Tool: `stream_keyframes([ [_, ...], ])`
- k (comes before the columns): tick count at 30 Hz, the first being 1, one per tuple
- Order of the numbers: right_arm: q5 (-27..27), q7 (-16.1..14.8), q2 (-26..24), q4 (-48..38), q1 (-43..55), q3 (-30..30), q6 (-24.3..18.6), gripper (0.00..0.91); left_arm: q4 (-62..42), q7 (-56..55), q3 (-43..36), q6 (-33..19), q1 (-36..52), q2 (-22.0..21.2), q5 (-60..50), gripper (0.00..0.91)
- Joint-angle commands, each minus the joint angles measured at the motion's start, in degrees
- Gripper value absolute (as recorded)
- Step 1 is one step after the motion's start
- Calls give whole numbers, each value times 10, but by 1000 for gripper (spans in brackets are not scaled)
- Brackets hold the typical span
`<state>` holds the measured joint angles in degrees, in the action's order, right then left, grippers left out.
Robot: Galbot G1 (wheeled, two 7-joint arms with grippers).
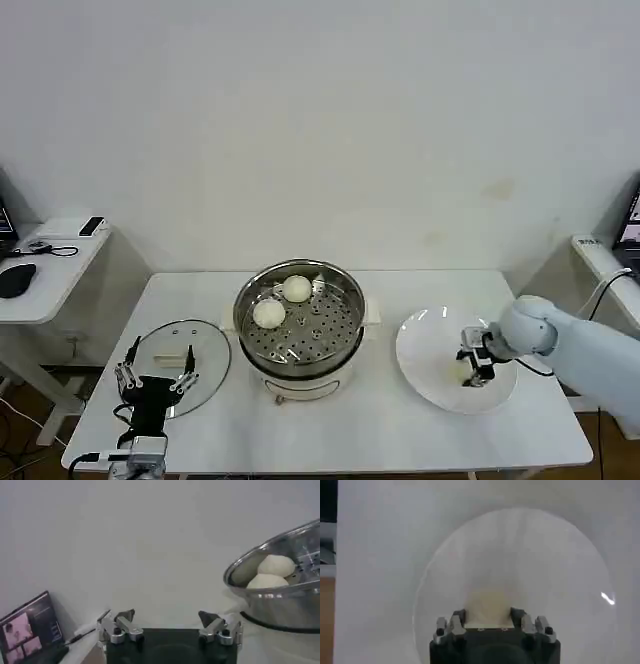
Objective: Take steamed baozi put them in steamer then cover it.
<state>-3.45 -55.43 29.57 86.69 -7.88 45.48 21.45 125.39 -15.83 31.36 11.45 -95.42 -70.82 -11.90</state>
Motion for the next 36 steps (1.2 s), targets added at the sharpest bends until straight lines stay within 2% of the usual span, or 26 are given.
stream_keyframes([
  [1,26,-22,-36,27,81,16,-2,615,1,0,-1,-1,-2,2,0,907],
  [4,51,-22,-36,21,141,20,-9,615,-2,-1,-3,-1,-2,4,0,907],
  [9,90,-23,-9,12,269,75,-10,615,-4,-2,-5,-2,-4,7,0,907],
  [13,124,-18,44,2,388,149,-6,615,-7,-2,-2,-4,-5,11,1,907],
  [16,144,-13,101,-5,441,184,-2,615,-6,-3,6,-8,-10,11,4,907],
  [19,168,-2,162,-13,465,201,4,615,-9,-3,13,-10,-12,10,7,907],
  [23,192,8,217,-11,472,214,2,615,-11,-3,22,-11,-15,10,12,907],
  [25,205,10,265,-4,475,236,-4,615,-13,-2,27,-11,-15,9,11,907],
  [26,205,11,272,-4,474,239,-7,615,-13,-2,28,-10,-15,9,12,907],
  [31,204,15,374,-28,446,234,-24,615,-12,-1,33,-10,-18,4,11,907],
  [36,179,3,422,-60,411,236,-54,615,-4,0,37,-9,-19,-3,10,907],
])
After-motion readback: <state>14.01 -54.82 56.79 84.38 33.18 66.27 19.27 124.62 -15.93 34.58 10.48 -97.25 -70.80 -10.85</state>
